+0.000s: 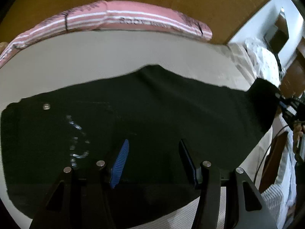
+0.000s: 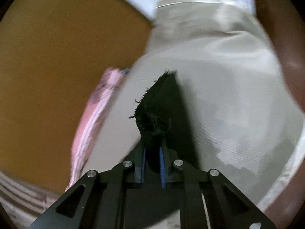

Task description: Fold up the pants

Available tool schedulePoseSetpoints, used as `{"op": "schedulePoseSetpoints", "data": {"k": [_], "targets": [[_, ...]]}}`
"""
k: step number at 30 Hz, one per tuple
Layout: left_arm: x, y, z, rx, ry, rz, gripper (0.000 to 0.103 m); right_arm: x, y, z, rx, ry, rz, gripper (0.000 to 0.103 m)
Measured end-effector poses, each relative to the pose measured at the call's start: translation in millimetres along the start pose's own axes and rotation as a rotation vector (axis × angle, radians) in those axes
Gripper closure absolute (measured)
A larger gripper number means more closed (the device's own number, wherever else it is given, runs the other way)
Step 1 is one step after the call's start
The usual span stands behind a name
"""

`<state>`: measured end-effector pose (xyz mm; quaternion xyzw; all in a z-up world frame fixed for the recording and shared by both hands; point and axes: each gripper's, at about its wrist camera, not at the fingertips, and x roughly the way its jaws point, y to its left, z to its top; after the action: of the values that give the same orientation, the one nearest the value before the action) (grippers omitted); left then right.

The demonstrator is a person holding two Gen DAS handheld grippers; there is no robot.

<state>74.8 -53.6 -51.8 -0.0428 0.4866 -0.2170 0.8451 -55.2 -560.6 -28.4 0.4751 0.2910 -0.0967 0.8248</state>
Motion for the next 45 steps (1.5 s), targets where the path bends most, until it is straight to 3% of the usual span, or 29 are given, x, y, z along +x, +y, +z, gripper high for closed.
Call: {"op": "schedulePoseSetpoints", "data": {"k": [6, 11, 13, 15, 17, 32, 35, 38, 40, 45], "targets": [[-29, 35, -6, -0.077, -0.061, 0.0, 0.047, 46, 111, -51, -0.175, 0.168, 0.166, 0.091], [-44, 63, -14, -0.14, -0.082, 0.011, 0.047, 93, 180, -137, -0.359, 0.394, 0.254, 0.092], [-47, 73, -18, -0.159, -0.084, 0.015, 0.047, 114, 191, -178, -0.439, 0.497, 0.242, 0.092], [-49, 80, -22, -0.176, -0.083, 0.018, 0.047, 140, 191, -224, -0.538, 0.607, 0.177, 0.092], [-51, 85, -25, -0.186, -0.084, 0.011, 0.047, 157, 182, -250, -0.6, 0.654, 0.107, 0.091], [-43, 71, -19, -0.135, -0.078, -0.029, 0.047, 147, 187, -278, -0.825, 0.68, 0.051, 0.091], [-41, 64, -15, -0.123, -0.073, -0.029, 0.047, 147, 188, -278, -0.824, 0.685, 0.061, 0.083], [-42, 53, -6, -0.103, -0.082, -0.045, 0.047, 143, 195, -285, -0.842, 0.702, 0.088, 0.059], [-43, 42, 3, -0.076, -0.095, -0.06, 0.047, 132, 201, -287, -0.858, 0.704, 0.116, 0.057], [-27, -1, 26, 0.02, -0.098, -0.105, 0.045, 106, 198, -254, -0.826, 0.576, 0.095, 0.057]]}}
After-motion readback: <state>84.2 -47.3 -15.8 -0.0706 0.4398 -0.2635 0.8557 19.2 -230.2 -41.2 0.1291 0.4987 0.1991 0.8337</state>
